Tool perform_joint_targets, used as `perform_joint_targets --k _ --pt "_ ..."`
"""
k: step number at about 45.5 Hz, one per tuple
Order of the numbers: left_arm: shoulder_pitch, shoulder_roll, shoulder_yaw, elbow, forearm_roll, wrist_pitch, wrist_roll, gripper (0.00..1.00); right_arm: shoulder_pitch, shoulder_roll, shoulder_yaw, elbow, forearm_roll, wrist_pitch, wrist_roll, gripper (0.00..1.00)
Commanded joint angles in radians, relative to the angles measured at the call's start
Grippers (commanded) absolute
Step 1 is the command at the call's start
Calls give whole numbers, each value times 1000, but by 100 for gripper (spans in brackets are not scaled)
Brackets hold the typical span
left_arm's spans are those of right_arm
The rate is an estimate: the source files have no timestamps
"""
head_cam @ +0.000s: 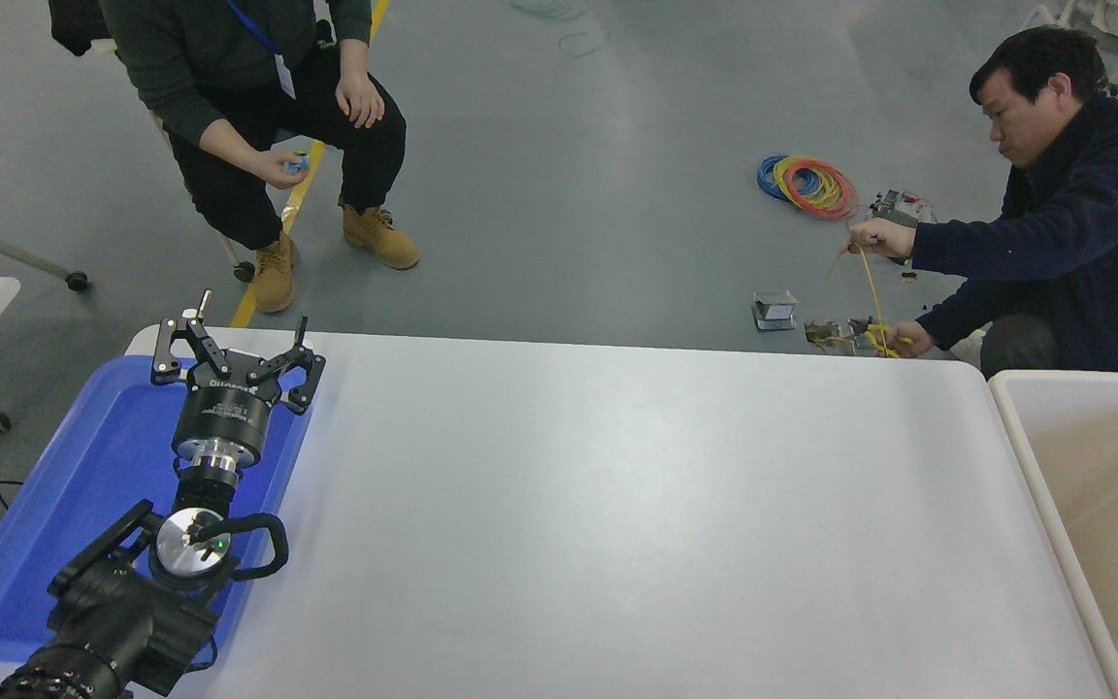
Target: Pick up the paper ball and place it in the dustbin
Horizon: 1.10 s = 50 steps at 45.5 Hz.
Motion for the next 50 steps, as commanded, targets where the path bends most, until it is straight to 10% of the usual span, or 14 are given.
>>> perform_joint_targets --k 1,19,28,50 --pt "0 0 0 0 0 0 0 100 -115 35 212 189 -5 59 144 100" --pt "0 0 0 0 0 0 0 100 -331 154 250 216 -8 154 208 100" --pt "0 0 0 0 0 0 0 100 -437 223 236 213 -120 157 328 100" --pt "0 -1 0 0 0 0 0 100 -578 317 230 209 -145 188 357 100"
